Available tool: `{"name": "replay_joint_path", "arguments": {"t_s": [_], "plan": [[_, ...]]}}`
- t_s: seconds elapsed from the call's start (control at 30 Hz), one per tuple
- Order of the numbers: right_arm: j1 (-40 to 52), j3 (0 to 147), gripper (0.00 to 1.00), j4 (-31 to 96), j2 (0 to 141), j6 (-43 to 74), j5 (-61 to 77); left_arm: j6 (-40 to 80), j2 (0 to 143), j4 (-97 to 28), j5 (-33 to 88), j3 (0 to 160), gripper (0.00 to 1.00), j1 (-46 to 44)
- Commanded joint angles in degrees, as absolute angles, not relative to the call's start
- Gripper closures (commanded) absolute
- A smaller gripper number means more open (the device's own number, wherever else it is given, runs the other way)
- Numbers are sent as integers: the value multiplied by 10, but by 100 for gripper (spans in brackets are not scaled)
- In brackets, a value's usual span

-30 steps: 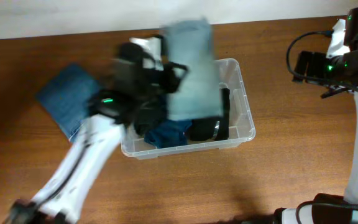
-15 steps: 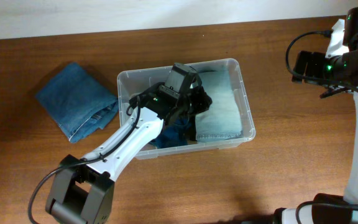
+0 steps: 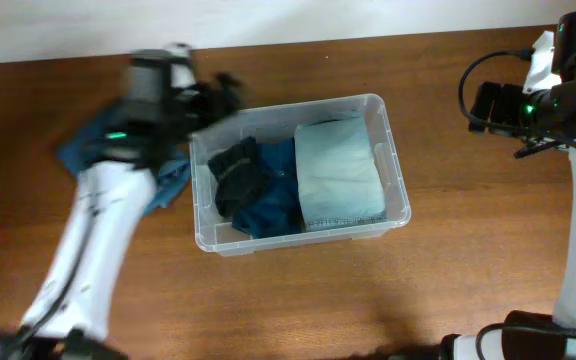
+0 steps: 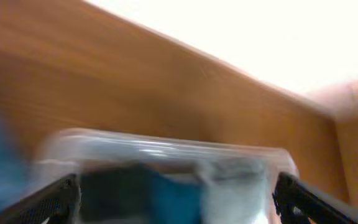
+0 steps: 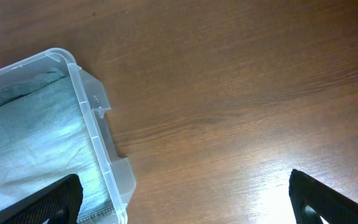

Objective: Pack container
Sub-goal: 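Lower the light-blue jeans into the bin's right side and release, then grasp the folded dark-blue jeans with the left gripper and lift them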

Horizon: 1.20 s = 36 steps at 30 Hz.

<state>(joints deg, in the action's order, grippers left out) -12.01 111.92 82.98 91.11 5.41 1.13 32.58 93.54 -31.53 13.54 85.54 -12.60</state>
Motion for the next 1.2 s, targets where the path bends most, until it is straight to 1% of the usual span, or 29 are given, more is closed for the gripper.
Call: {"name": "replay_joint_path", "arguments": {"t_s": [0.0, 0.13, 0.27, 0.43, 0.57, 0.7, 0.73, 0.77, 0.8, 0.83, 0.87, 0.9, 0.93, 1.0, 1.03, 1.17], "plan": [[-120, 1128, 2, 830, 904, 55, 19, 299, 889, -375, 83, 870, 1, 35], [-120, 1128, 1, 830, 904, 55, 19, 299, 934, -429, 89, 869, 1, 140], [-120, 1128, 2, 830, 904, 55, 19, 299, 1023, -470, 110, 869, 1, 209], [-120, 1128, 1, 831, 904, 55, 19, 299, 1133, -472, 177, 869, 1, 238], [-120, 1128, 2, 832, 904, 55, 19, 299, 1202, -471, 180, 869, 1, 239], [-120, 1128, 1, 832, 904, 55, 19, 298, 1258, -445, 228, 869, 1, 237], [-120, 1128, 1, 832, 904, 56, 19, 298, 1266, -444, 257, 869, 9, 237], [-120, 1128, 2, 832, 904, 55, 19, 298, 1266, -444, 274, 869, 21, 237], [-120, 1128, 1, 833, 904, 55, 19, 289, 1265, -444, 293, 870, 40, 237], [-120, 1128, 1, 834, 904, 55, 19, 277, 1261, -442, 314, 871, 62, 237], [-120, 1128, 1, 834, 904, 55, 19, 268, 1256, -442, 331, 873, 78, 237], [-120, 1128, 1, 834, 904, 55, 19, 262, 1250, -444, 342, 874, 85, 237], [-120, 1128, 1, 834, 904, 55, 19, 260, 1235, -446, 348, 875, 92, 237], [-120, 1128, 1, 834, 904, 55, 19, 239, 1185, -446, 348, 875, 94, 237], [-120, 1128, 1, 834, 904, 55, 19, 232, 1164, -446, 348, 875, 99, 237], [-120, 1128, 1, 834, 904, 55, 19, 184, 1058, -440, 348, 880, 100, 235]]}}
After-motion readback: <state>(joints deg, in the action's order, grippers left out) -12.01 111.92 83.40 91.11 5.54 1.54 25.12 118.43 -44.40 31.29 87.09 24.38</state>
